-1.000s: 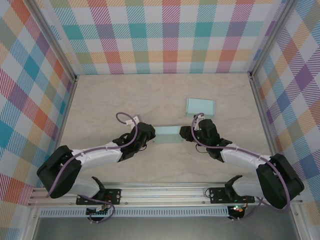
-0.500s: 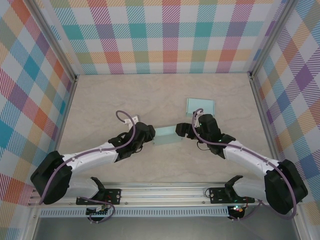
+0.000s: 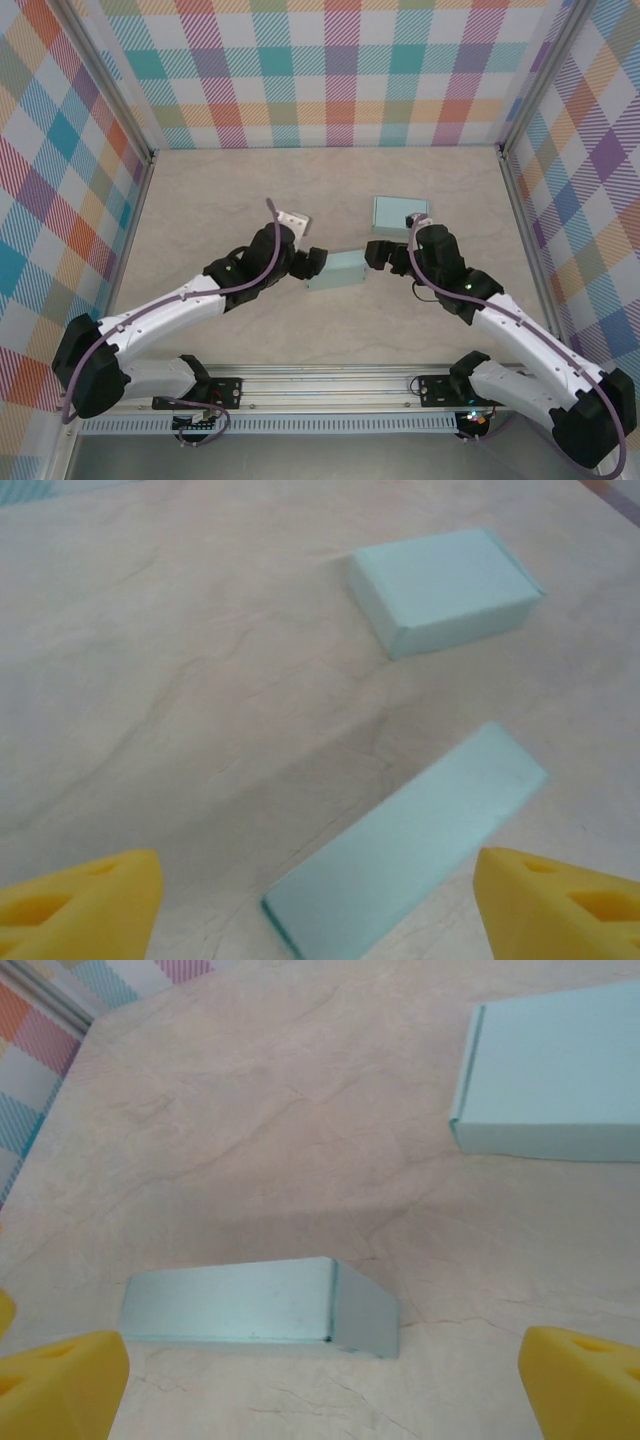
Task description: Fold the paper box
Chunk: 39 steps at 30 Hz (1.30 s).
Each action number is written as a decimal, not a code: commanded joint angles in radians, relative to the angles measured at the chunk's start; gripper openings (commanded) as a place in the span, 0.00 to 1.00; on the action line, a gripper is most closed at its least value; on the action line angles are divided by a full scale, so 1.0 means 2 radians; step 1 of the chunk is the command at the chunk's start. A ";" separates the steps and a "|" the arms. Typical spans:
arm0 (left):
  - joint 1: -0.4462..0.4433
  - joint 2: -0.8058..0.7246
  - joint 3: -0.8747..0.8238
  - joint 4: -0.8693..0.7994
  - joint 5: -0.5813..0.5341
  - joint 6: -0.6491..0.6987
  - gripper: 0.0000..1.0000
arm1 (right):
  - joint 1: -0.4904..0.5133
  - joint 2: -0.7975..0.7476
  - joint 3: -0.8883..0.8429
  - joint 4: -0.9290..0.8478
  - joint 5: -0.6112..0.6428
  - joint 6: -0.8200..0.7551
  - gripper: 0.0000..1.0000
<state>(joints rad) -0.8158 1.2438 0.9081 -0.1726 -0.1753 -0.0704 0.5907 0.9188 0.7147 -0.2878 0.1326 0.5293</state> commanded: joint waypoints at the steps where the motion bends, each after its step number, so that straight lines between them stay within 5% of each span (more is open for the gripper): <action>1: 0.001 0.024 0.029 -0.039 0.114 0.172 0.81 | 0.003 -0.025 0.016 -0.055 0.041 -0.008 1.00; 10: 0.001 0.138 0.139 -0.136 0.144 0.302 0.84 | 0.003 -0.063 0.013 -0.089 0.057 -0.001 1.00; 16: 0.001 0.209 0.206 -0.194 0.138 0.301 0.76 | 0.003 -0.066 0.007 -0.094 0.070 0.005 1.00; 28: 0.000 0.276 0.261 -0.252 0.100 0.296 0.83 | 0.003 -0.054 0.007 -0.089 0.070 0.001 1.00; 39: -0.002 0.293 0.257 -0.257 0.073 0.315 0.59 | 0.003 -0.064 0.010 -0.095 0.076 -0.001 1.00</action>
<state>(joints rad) -0.8162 1.8244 1.4181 -0.6609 0.0025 0.5373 0.5907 0.8143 0.7147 -0.4671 0.2619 0.5339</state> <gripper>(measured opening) 0.593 0.997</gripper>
